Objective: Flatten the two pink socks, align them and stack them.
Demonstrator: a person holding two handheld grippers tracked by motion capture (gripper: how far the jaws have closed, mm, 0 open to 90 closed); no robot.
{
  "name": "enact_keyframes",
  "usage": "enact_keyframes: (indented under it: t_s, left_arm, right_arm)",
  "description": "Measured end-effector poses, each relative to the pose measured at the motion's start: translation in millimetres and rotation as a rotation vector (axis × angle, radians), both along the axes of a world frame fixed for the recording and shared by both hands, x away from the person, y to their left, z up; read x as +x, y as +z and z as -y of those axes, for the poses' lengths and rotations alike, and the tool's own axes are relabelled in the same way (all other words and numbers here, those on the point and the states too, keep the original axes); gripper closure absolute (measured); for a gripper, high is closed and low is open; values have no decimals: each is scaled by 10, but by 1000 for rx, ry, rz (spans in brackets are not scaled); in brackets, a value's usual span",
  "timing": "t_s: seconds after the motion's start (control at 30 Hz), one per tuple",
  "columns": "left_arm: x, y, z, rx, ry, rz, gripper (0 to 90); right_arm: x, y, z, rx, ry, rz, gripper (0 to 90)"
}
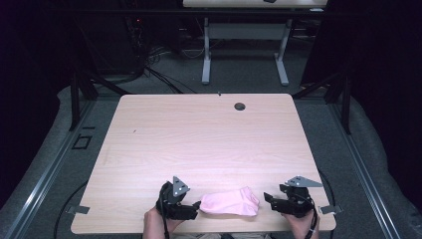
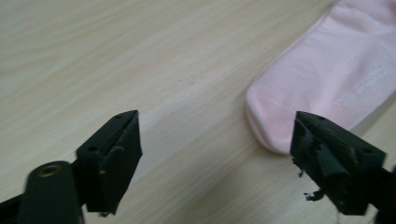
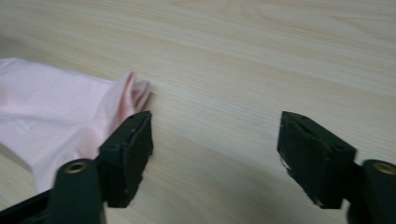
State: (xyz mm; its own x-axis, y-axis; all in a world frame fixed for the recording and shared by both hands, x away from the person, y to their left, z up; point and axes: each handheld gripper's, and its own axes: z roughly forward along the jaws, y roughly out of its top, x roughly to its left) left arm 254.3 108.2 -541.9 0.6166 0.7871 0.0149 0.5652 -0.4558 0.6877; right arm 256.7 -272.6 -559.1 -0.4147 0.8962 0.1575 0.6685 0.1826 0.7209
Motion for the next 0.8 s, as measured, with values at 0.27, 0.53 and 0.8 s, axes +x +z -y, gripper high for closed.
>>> enact_keyframes:
  t_s: [0.27, 0.53, 0.8]
  left_arm:
    - [103, -119, -650, 6, 188, 22, 0]
    - [267, -462, -1004, 12, 301, 0, 0]
    - [321, -510, -1048, -33, 295, 23, 0]
  right_arm:
    - [124, -118, 392, -66, -117, -29, 30]
    - [239, -262, 493, -108, -150, -12, 11]
    - [248, -310, 475, -149, -138, 30, 0]
